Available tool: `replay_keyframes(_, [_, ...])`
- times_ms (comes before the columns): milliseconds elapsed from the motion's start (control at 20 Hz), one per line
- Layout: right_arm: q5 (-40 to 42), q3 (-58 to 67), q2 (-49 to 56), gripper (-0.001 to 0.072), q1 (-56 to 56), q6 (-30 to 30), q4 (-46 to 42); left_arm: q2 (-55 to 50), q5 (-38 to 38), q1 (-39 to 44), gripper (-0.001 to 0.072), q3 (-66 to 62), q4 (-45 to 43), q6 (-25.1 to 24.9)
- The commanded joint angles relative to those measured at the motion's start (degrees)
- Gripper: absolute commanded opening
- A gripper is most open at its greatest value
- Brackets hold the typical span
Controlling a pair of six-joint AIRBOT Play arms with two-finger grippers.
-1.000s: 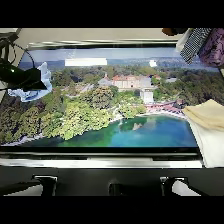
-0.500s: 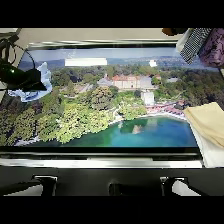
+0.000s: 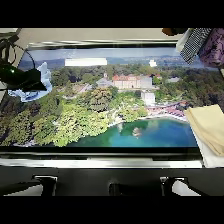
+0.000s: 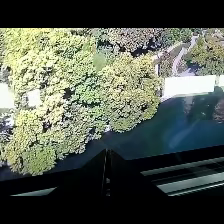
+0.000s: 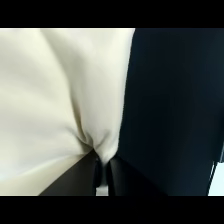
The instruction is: Fold the clothes and pants, and hang the long-sleeved shirts on hangers.
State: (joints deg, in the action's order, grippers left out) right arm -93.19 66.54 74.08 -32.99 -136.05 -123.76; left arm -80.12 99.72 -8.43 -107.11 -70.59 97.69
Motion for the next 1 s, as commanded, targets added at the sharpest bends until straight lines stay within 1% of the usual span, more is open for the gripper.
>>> replay_keyframes(0, [1.07,-3.48,-0.04,0.003,-0.02,0.0,-1.84,-0.02,-0.02,-0.07,0.0019,0.0,0.0,0.0])
replay_keyframes(150, [3.34,-4.66,-0.02,0.0031,-0.02,0.04,-3.63,-0.02,-0.02,-0.07,0.0018,0.0,0.02,0.0])
replay_keyframes(200, [3.87,-4.66,-0.02,0.0042,-0.02,0.35,-3.69,-0.02,-0.02,-0.07,0.0018,0.0,0.02,0.0])
replay_keyframes(250, [4.13,-4.66,-0.02,0.011,-0.02,0.31,-3.93,-0.02,-0.02,-0.04,0.0018,0.0,0.02,0.0])
replay_keyframes(300, [4.15,-4.66,-0.02,0.0236,-0.02,0.42,-4.04,-0.02,-0.02,-0.04,0.0018,0.0,0.02,0.0])
replay_keyframes(350, [3.89,-4.66,-0.02,0.0411,-0.02,0.72,-4.09,-0.02,-0.04,-0.04,0.0018,0.0,0.02,0.0])
replay_keyframes(400, [3.65,-4.66,-0.04,0.0528,-0.02,1.55,-4.07,-0.02,-0.04,-0.04,0.0018,0.0,0.02,0.02])
replay_keyframes(450, [3.74,-4.52,-0.11,0.0541,-0.02,2.86,-4.04,-0.02,-0.07,-0.04,0.002,0.0,0.02,0.02])
replay_keyframes(500, [5.09,-3.89,-0.37,0.0535,0.07,4.28,-3.67,-0.02,-0.09,-0.04,0.0022,0.0,0.02,0.04])
replay_keyframes(600, [11.02,-0.42,-1.57,0.0528,0.09,7.02,0.96,-0.04,-0.52,0.07,0.0063,0.0,0.0,0.04])
replay_keyframes(650, [14.82,1.62,-2.45,0.0478,0.11,9.22,5.16,-0.04,-0.96,0.22,0.0063,0.0,0.02,0.04])
replay_keyframes(700, [19.5,3.67,-3.54,0.0404,0.11,12.09,11.43,-0.04,-1.68,0.52,0.0062,0.0,0.02,0.02])
replay_keyframes(750, [23.8,4.92,-4.66,0.0354,0.24,15.32,18.6,-0.04,-2.67,1.18,0.0058,0.0,0.0,0.02])
replay_keyframes(800, [27.43,5.55,-5.84,0.0265,1.27,18.56,25.33,-0.04,-4.17,1.99,0.0051,0.02,0.0,0.04])
replay_keyframes(850, [29.57,5.64,-6.82,0.0181,3.41,21.77,30.03,-0.04,-5.79,2.91,0.0018,0.02,0.0,0.0])
replay_keyframes(950, [30.12,5.62,-7.87,0.0071,10.69,27.34,35.17,0.02,-9.27,5.4,0.0018,0.33,-0.09,-1.03])
